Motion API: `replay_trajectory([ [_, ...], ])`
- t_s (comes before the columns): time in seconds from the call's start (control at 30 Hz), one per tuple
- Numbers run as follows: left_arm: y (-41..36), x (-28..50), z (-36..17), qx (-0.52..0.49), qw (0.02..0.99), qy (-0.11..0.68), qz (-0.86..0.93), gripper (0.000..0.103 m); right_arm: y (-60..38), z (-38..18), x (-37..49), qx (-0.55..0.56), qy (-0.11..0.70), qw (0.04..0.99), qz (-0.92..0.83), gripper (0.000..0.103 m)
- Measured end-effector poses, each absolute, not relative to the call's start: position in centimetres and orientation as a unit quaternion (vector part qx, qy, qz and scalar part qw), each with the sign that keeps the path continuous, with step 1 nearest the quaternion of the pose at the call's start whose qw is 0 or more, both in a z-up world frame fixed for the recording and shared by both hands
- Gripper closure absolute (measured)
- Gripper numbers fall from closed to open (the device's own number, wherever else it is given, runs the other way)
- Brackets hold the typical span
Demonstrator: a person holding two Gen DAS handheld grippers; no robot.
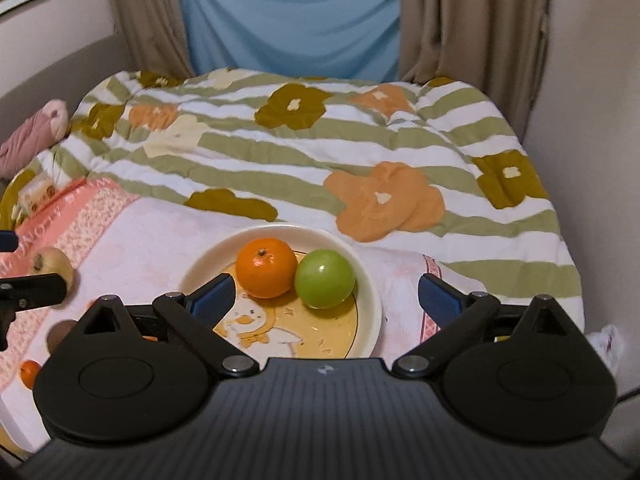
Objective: Organize fruits
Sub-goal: 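Open both tools to release the orange and green apple into the bowl, then grasp the small tangerine with the left tool while the right tool grasps a red tomato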
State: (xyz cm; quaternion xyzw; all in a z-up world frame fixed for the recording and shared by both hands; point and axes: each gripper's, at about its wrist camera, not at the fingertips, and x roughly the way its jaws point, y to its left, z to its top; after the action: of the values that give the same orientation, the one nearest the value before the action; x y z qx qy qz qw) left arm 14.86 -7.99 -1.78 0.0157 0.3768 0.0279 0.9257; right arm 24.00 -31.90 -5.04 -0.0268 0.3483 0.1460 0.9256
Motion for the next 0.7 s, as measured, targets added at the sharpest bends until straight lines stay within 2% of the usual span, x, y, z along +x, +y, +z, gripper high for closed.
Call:
replay_trajectory([
  [0.37,-1.8,7.0,0.4,0.004,0.935,0.354,0.009,0.000,-27.6,-0.4,15.4,-0.019,0.318,0.939,0.126,0.000],
  [0.7,2.5,3.4,-1.5,0.013,0.927,0.372,-0.032,0.002,-20.9,-1.3,9.8,-0.023,0.335,0.934,0.127,0.000],
])
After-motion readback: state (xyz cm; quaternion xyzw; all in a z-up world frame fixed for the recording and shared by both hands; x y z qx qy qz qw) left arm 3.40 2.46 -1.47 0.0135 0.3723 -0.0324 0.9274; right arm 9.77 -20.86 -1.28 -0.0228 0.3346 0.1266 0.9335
